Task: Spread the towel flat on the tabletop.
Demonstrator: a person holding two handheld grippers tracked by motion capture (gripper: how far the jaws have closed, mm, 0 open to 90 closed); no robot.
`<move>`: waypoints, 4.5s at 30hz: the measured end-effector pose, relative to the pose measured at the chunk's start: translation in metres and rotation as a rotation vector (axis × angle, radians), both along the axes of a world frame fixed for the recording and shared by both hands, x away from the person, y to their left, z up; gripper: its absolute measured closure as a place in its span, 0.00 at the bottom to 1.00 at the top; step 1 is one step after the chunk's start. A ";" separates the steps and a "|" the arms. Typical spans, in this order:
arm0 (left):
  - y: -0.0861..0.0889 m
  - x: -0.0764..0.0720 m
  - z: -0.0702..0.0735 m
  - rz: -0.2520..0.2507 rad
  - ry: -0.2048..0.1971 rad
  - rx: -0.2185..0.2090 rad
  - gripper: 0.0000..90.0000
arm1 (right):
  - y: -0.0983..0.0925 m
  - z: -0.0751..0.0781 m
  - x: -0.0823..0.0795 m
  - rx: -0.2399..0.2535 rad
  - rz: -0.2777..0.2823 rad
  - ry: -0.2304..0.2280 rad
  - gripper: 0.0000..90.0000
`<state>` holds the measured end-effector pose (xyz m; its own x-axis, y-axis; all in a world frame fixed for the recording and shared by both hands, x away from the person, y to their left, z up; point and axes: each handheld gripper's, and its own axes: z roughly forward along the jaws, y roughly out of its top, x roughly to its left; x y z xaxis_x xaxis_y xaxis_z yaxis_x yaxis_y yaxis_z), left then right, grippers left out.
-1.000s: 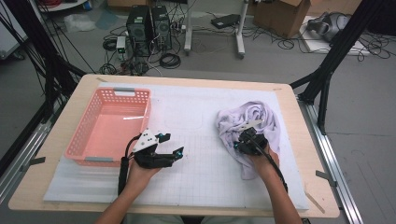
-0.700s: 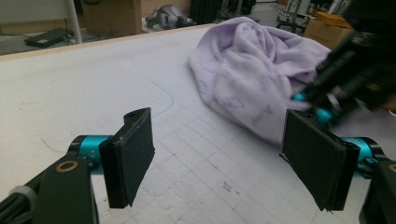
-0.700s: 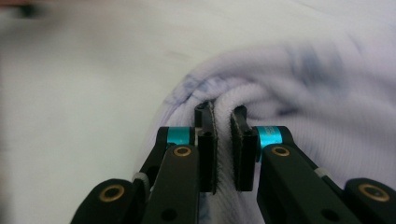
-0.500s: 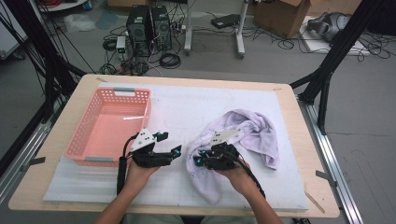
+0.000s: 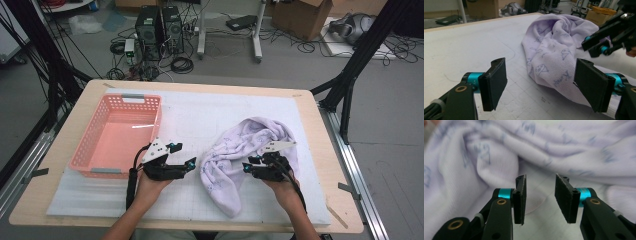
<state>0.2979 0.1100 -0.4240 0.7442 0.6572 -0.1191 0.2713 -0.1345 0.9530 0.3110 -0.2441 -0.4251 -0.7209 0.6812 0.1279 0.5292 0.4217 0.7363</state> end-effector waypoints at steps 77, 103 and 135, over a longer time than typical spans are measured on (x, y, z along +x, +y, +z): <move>-0.014 0.008 -0.007 0.036 0.229 0.297 0.95 | -0.066 0.019 -0.026 -0.086 -0.269 -0.210 0.63; -0.003 -0.015 -0.012 -0.007 0.244 0.248 0.95 | -0.064 -0.005 -0.020 -0.206 -0.176 -0.005 0.99; -0.072 0.070 -0.020 0.026 0.232 0.274 0.48 | -0.048 -0.010 0.008 -0.078 -0.300 -0.011 0.69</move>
<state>0.3683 0.0385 -0.4438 0.7006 0.7066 -0.0998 0.4833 -0.3669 0.7949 0.3191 -0.2921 -0.4355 -0.4876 0.8710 0.0598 0.6303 0.3038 0.7144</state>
